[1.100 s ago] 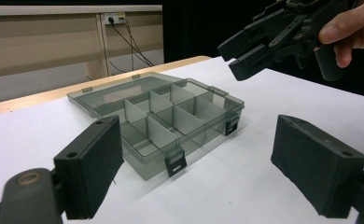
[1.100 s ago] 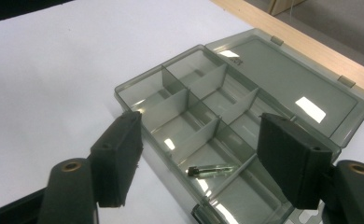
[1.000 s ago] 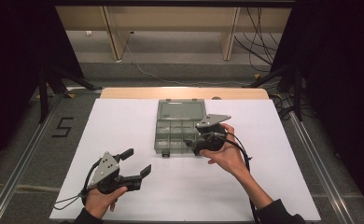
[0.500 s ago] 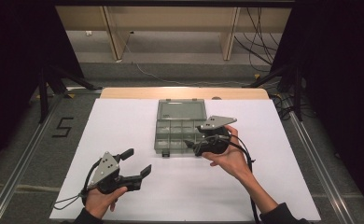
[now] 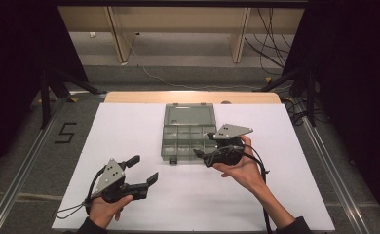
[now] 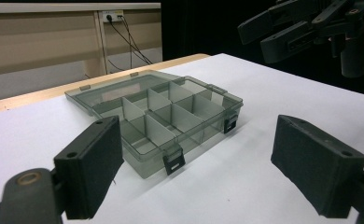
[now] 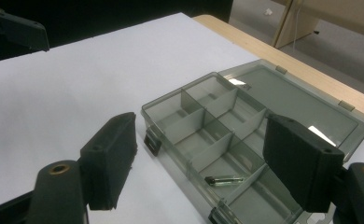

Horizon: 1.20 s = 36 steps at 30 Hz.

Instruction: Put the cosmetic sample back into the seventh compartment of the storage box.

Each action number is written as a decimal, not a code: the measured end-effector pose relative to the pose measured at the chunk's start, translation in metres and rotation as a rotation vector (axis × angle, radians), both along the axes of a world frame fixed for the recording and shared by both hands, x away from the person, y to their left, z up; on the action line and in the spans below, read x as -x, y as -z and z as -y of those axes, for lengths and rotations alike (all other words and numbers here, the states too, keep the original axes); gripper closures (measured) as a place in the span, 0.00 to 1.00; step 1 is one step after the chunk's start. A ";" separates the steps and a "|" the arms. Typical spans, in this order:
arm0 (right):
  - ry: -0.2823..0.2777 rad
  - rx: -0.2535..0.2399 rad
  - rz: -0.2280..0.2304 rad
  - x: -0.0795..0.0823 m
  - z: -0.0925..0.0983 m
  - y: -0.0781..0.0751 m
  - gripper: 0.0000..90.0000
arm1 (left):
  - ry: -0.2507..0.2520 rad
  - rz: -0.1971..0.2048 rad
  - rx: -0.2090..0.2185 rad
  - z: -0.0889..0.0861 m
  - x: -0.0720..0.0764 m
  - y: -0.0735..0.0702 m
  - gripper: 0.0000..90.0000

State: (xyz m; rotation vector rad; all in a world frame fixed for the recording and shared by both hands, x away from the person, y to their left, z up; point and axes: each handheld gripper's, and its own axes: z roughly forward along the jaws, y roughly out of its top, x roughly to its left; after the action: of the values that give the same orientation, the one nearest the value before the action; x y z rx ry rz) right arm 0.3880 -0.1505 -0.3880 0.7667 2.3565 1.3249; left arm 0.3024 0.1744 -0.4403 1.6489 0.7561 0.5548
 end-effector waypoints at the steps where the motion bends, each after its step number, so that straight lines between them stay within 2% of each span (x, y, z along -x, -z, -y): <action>1: -0.002 -0.007 0.006 0.001 0.001 0.000 0.30 | 0.000 -0.002 0.001 0.000 0.000 0.000 0.17; 7: -0.002 -0.030 0.011 0.005 0.005 0.001 0.29 | 0.002 -0.003 0.000 0.000 0.000 0.000 0.17; 10: -0.003 -0.037 0.027 0.008 0.006 0.000 0.29 | 0.003 -0.003 0.000 0.000 0.000 0.000 0.17; 18: -0.026 -0.062 0.022 0.015 0.007 0.001 0.27 | 0.003 -0.003 0.001 0.000 0.000 0.000 0.17; 19: -0.022 -0.062 0.040 0.015 0.008 0.001 0.27 | 0.003 -0.002 0.001 0.000 0.000 0.000 0.17; 21: -0.030 -0.076 0.022 0.017 0.008 0.001 0.27 | 0.004 -0.003 0.002 0.000 0.000 0.000 0.17; 22: -0.023 -0.075 0.049 0.017 0.008 0.002 0.27 | 0.004 -0.004 0.002 0.000 0.000 0.000 0.17; 23: -0.022 -0.077 0.033 0.018 0.009 0.001 0.27 | 0.005 -0.003 0.001 0.000 0.000 0.000 0.17; 26: -0.023 -0.089 0.046 0.019 0.010 0.001 0.26 | 0.006 -0.010 0.003 0.001 0.000 0.000 0.17; 27: -0.025 -0.091 0.035 0.021 0.011 0.001 0.26 | 0.008 -0.011 0.004 0.001 0.000 0.000 0.17; 28: -0.022 -0.087 0.052 0.021 0.012 0.001 0.26 | 0.008 -0.011 0.004 0.001 0.000 0.000 0.17; 31: -0.025 -0.089 0.034 0.023 0.013 0.001 0.26 | 0.008 -0.013 0.007 0.001 0.001 0.000 0.17; 32: -0.019 -0.093 0.057 0.023 0.013 0.002 0.26 | 0.008 -0.011 0.004 0.001 0.001 0.000 0.17; 36: -0.020 -0.109 0.055 0.025 0.016 0.001 0.26 | 0.008 -0.013 0.008 0.001 0.001 0.000 0.17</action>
State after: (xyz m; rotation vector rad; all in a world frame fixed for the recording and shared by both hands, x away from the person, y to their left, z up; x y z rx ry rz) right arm 0.3625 -0.1665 -0.3895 0.7292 2.2704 1.4743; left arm 0.3016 0.1734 -0.4406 1.6493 0.7601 0.5354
